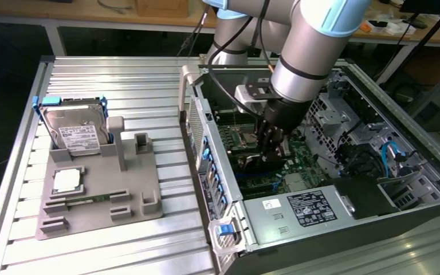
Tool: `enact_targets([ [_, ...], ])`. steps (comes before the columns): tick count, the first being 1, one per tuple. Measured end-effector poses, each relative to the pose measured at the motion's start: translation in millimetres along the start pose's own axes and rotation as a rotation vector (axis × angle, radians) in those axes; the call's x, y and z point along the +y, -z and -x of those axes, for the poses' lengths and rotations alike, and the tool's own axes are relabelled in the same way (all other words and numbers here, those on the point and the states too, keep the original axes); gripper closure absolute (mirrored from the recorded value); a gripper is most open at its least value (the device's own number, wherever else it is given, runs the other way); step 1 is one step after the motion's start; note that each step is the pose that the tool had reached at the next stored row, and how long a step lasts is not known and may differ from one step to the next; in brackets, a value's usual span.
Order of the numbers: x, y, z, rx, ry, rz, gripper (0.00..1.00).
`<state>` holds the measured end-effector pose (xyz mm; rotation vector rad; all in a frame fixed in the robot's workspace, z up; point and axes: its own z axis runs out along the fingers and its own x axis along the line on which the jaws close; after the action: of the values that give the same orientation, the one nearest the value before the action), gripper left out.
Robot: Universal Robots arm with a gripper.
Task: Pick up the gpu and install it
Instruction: 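Insert the gpu into the slot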
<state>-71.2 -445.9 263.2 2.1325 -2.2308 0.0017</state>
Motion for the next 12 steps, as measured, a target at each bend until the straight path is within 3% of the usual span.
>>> enact_targets([
  [12,0.3,-3.4,0.1,-0.0001,0.0,0.0,0.73],
])
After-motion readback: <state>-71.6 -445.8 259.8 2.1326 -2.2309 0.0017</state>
